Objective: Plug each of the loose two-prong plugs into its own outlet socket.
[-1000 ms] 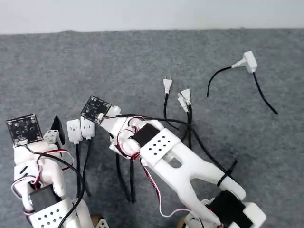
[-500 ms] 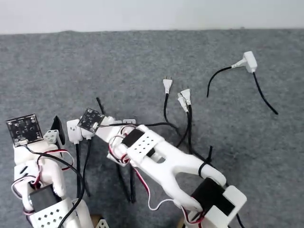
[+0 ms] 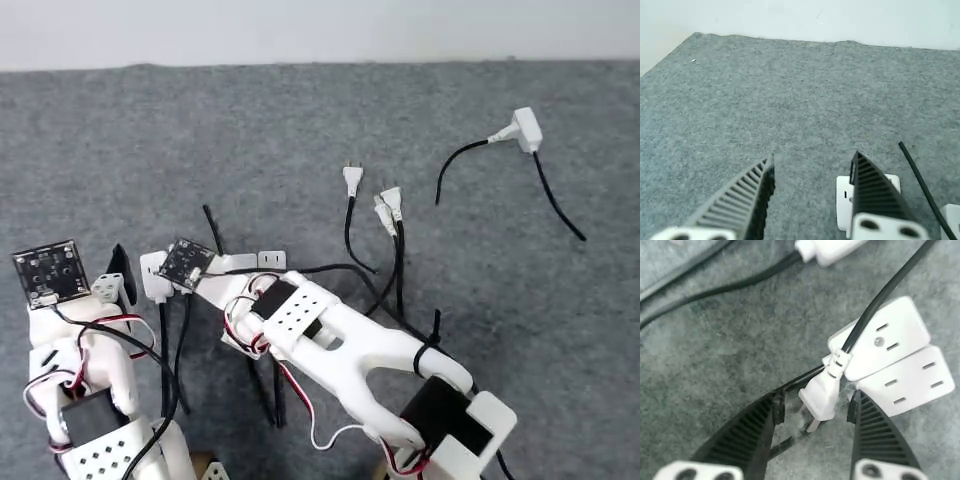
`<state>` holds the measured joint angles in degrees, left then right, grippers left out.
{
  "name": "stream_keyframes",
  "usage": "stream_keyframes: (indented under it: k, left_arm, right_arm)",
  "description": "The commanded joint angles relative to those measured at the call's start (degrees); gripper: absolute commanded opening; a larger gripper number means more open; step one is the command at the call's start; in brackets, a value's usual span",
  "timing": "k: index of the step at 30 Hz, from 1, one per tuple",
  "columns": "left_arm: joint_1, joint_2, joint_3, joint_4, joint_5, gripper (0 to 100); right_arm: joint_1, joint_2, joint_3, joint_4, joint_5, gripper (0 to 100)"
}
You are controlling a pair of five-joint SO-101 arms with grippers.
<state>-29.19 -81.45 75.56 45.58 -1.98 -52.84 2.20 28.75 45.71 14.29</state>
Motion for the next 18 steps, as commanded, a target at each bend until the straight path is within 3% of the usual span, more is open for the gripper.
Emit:
stream_keyframes:
  k: [1, 8, 14, 18]
  left_arm:
    - [-0.3, -0.7, -0.7, -1.7, 0.7, 24]
    - [-0.3, -0.7, -0.3, -1.8, 0.7, 24]
    - [-0.3, -0.7, 0.1, -2.0, 0.6, 24]
    - [-0.3, -0.7, 0.1, -2.0, 0.6, 24]
  right_arm:
    - [-0.2, -0.4, 1.3, -3.6, -0.6, 19.8]
    - [-0.2, -0.4, 1.8, -4.5, -0.5, 18.6]
    - [-0.2, -0.3, 1.8, -4.5, -0.3, 0.3]
    - [-0.2, -0.3, 1.8, -4.5, -0.2, 3.5]
